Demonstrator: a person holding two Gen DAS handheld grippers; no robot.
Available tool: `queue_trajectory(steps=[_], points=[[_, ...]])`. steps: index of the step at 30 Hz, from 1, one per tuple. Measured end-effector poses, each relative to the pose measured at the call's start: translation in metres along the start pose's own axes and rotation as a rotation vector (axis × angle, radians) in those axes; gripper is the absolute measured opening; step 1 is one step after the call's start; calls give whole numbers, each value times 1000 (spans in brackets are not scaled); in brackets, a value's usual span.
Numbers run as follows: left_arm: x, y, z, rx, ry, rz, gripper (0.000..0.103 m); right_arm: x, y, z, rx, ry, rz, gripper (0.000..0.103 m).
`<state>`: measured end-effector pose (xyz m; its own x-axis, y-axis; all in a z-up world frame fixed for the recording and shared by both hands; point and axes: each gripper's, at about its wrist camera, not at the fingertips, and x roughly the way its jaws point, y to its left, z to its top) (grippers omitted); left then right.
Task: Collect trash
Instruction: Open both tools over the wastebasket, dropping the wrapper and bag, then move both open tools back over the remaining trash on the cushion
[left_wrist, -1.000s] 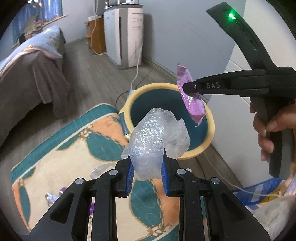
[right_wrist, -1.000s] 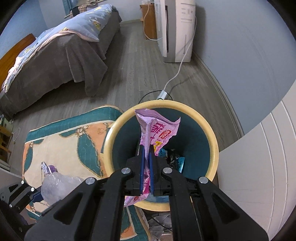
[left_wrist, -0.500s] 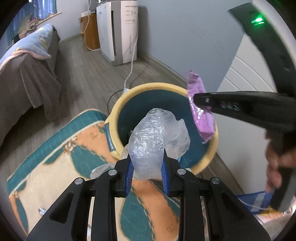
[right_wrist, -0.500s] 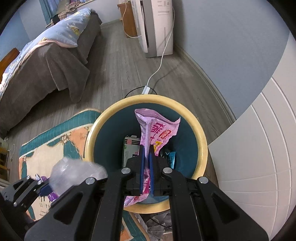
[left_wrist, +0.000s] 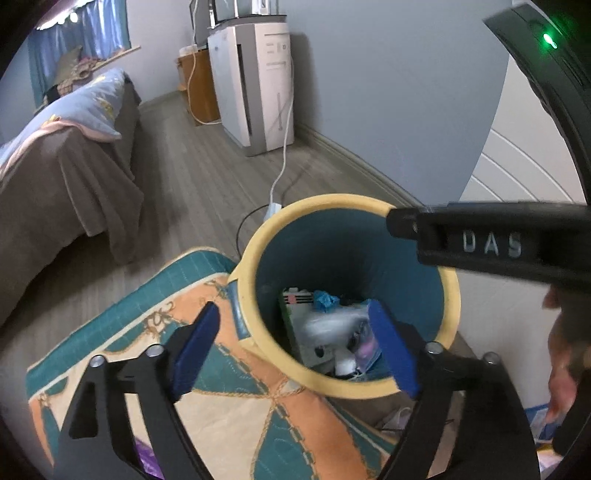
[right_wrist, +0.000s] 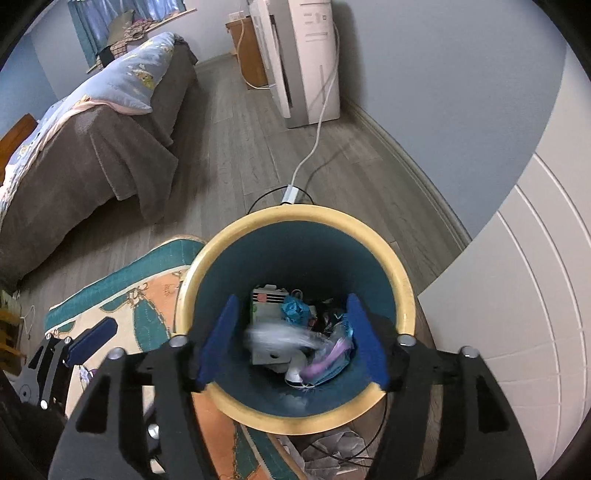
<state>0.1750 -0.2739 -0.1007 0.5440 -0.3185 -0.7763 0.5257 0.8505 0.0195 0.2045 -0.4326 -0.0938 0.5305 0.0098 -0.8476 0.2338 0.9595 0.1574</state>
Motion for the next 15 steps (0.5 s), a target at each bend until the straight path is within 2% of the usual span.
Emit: queue_trajectory(steps=[2, 5, 8, 15], points=[[-5, 4, -7, -8, 6, 7, 88, -2, 6, 0, -17, -4, 13, 79], [-18, 12, -17, -9, 0, 10, 91, -8, 18, 0, -46, -23, 39, 91], [-32, 23, -24, -2, -7, 39, 92, -13, 31, 1, -62, -40, 49, 97], [-76, 73, -36, -76, -40, 90, 95, -17, 71, -1, -129, -49, 34, 97]])
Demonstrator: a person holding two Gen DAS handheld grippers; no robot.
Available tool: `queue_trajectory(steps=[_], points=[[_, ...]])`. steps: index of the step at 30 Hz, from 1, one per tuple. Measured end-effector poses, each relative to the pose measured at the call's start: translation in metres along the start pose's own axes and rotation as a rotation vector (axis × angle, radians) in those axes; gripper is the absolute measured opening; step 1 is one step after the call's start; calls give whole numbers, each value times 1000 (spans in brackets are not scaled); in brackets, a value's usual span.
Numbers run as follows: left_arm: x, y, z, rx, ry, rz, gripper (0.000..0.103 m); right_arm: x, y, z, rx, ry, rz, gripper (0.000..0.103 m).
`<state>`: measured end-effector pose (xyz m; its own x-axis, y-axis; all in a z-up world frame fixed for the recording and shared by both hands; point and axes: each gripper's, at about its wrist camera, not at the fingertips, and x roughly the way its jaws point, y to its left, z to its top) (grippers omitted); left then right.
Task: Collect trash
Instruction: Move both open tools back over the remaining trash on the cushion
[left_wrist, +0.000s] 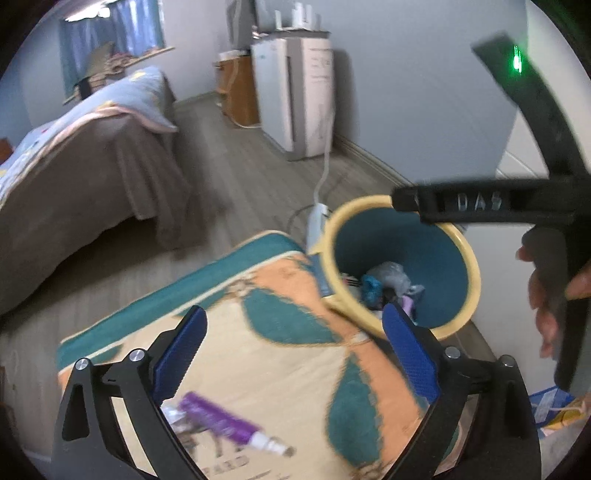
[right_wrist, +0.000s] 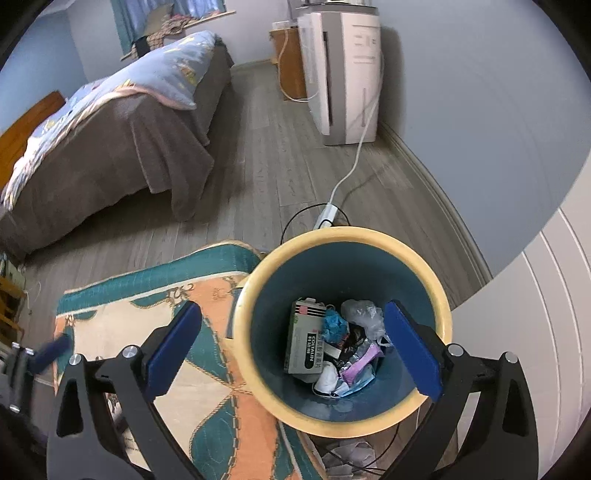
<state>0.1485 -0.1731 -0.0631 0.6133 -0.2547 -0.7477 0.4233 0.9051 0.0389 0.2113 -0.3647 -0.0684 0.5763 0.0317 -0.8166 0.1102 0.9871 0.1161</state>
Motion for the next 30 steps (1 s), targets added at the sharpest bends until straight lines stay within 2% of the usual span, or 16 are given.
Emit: queue_trajectory(steps=[4, 10, 17, 21, 25, 30], points=[[-22, 35, -13, -48, 5, 42, 96, 1, 23, -1, -56, 11, 8, 97], [-48, 83, -40, -66, 28, 146, 96, 1, 53, -3, -119, 11, 20, 97], [-68, 134, -67, -238, 2, 198, 97, 2, 98, -13, -199, 27, 46, 97], [-65, 151, -79, -298, 29, 211, 97, -3, 133, -22, -276, 20, 81, 97], [-67, 160, -92, -271, 42, 259, 97, -4, 170, -36, -381, 15, 98, 97], [-66, 174, -102, -240, 69, 315, 97, 4, 195, -54, -424, 45, 120, 97]])
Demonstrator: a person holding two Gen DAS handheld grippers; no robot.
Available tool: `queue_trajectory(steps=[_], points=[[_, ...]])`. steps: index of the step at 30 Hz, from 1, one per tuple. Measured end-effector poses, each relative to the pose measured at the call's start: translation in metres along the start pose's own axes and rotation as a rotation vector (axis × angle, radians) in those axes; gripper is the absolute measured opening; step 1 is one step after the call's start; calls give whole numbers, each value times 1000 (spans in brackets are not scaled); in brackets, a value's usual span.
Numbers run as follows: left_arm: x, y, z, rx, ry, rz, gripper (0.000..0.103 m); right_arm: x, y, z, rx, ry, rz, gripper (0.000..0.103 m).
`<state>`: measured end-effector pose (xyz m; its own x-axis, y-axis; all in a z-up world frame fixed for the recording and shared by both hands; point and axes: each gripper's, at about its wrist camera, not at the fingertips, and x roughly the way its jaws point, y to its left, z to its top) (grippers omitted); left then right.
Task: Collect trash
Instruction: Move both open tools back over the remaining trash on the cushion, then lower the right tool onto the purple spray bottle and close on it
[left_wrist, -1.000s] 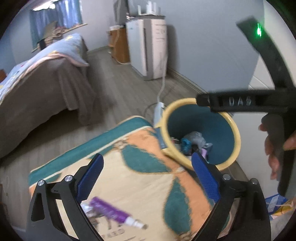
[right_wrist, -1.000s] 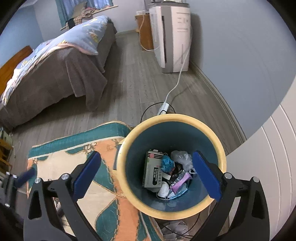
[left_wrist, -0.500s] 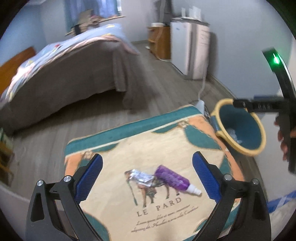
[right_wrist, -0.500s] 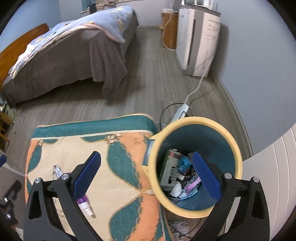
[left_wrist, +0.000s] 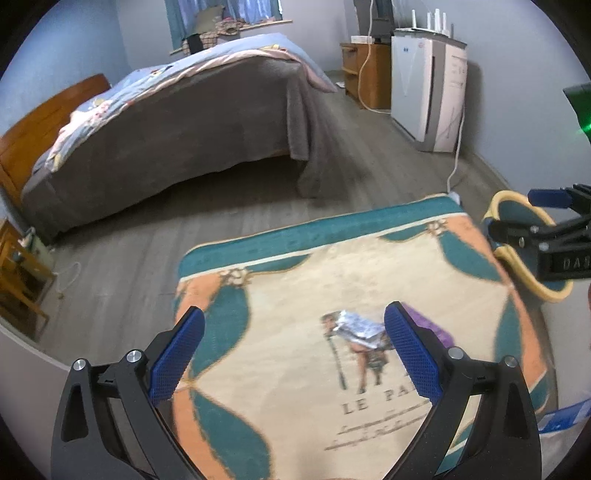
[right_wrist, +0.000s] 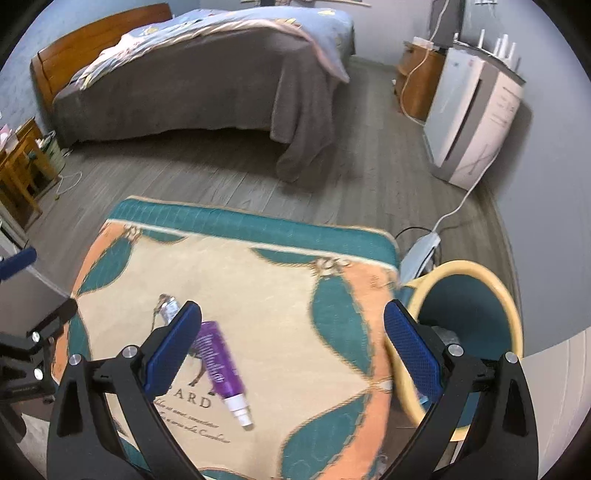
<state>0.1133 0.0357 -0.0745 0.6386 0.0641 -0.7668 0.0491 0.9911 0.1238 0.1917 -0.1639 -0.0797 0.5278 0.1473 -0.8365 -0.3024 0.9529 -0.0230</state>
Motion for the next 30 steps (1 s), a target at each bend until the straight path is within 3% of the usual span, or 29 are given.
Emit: queue_trajectory(steps=[10, 19, 23, 30], points=[[6, 21, -6, 28, 12, -10, 97, 49, 28, -27, -55, 167, 5, 97], [26, 18, -9, 90, 75, -53, 97, 64, 34, -38, -81, 119, -30, 97], [31, 26, -8, 42, 95, -65, 97, 80, 38, -50, -88, 142, -39, 97], [35, 36, -4, -39, 109, -88, 97, 101, 59, -66, -126, 192, 18, 94]])
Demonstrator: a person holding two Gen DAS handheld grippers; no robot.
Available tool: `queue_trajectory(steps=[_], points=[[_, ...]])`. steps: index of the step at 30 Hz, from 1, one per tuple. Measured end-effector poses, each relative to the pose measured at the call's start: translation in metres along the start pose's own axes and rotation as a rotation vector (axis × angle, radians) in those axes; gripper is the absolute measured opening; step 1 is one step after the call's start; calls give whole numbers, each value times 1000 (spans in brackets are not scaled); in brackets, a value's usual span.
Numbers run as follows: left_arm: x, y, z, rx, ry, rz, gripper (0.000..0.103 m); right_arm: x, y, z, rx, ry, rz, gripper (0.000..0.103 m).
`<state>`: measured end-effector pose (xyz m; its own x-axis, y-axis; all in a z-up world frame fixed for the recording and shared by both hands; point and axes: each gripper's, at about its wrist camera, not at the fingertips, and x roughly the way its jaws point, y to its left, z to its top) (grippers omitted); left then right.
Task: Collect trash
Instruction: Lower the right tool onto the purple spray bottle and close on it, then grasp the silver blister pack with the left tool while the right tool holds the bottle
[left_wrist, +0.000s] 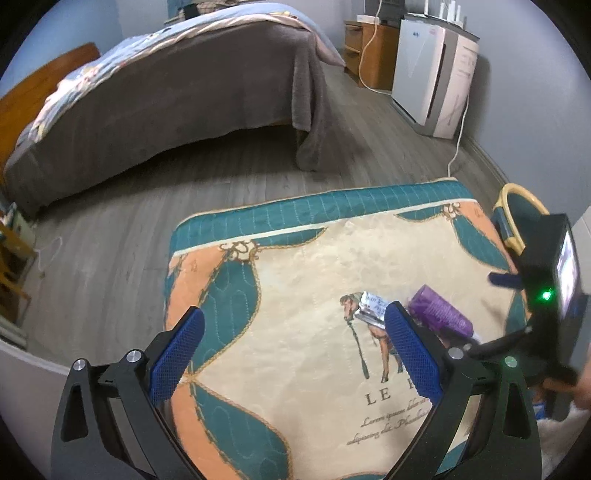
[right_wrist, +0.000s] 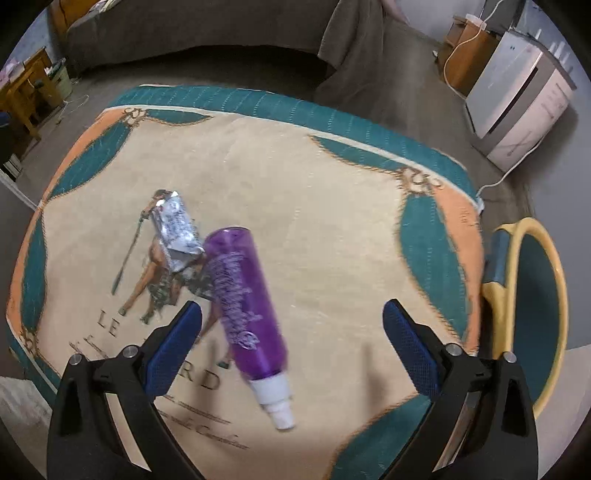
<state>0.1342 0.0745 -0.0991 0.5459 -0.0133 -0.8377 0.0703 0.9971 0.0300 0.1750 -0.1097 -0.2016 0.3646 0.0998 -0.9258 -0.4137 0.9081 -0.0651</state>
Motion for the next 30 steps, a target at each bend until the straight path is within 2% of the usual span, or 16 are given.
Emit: queue_trajectory(steps=[3, 5, 9, 11, 13, 14, 18, 23, 27, 30], points=[[3, -3, -1, 18, 10, 15, 97, 6, 2, 1, 31, 12, 36, 85], [6, -3, -3, 29, 20, 27, 97, 10, 4, 2, 36, 21, 43, 71], [8, -1, -4, 14, 34, 26, 97, 14, 3, 4, 42, 33, 76, 58], [10, -1, -5, 8, 41, 27, 97, 14, 4, 5, 32, 34, 96, 48], [13, -2, -7, 7, 49, 28, 97, 15, 6, 5, 26, 44, 115, 44], [16, -3, -9, 7, 57, 31, 97, 15, 7, 4, 21, 51, 121, 36], [31, -13, -15, 36, 85, 35, 97, 15, 7, 5, -2, 69, 106, 34], [58, -36, -24, 119, 108, 27, 97, 7, -19, 12, 58, 61, 90, 34], [82, -49, -29, 119, 141, -30, 97, 7, -43, 10, 98, 79, 47, 34], [94, -58, -29, 118, 131, -71, 97, 12, -55, 6, 116, 99, 21, 34]])
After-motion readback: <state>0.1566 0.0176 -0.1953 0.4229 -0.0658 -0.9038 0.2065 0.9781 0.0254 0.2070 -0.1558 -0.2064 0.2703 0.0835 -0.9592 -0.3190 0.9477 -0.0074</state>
